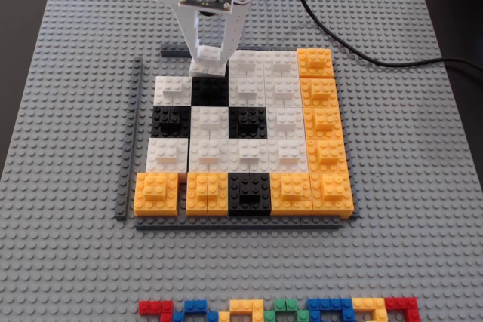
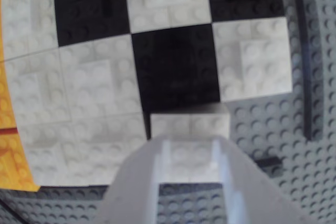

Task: Grab the cube and place it into the grid

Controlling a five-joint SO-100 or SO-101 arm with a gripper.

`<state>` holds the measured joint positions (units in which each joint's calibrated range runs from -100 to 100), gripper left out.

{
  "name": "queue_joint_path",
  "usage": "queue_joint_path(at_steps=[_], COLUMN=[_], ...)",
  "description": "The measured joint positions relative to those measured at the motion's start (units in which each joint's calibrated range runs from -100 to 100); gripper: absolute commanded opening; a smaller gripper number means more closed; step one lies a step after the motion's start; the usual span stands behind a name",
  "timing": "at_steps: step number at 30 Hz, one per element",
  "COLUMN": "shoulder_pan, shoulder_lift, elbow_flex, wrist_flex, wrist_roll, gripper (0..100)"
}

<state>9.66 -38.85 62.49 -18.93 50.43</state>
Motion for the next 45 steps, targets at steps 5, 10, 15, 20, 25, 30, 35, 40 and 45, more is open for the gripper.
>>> queue_joint_path(at_steps=[5,10,15,20,25,30,35,40,45], shoulder_pan=[-0.4,-0.4,-0.4,-0.4,-0.4,-0.4,0.4,0.4,0.4], shoulder_lift=[0.0,0.0,0.0,0.0,0.0,0.0,0.0,-0.5,-3.4], elbow_flex=[0.0,0.0,0.0,0.0,0.0,0.0,0.0,0.0,0.0], wrist_flex=[0.0,0.0,-0.1,-0.6,-0.6,-0.9,-1.1,-1.1,0.2], wrist_roll=[-0.5,-0.5,-0.5,-0.5,-0.5,-0.5,-0.5,-0.5,-0.5], gripper=[5,8,11,13,13,13,13,13,13])
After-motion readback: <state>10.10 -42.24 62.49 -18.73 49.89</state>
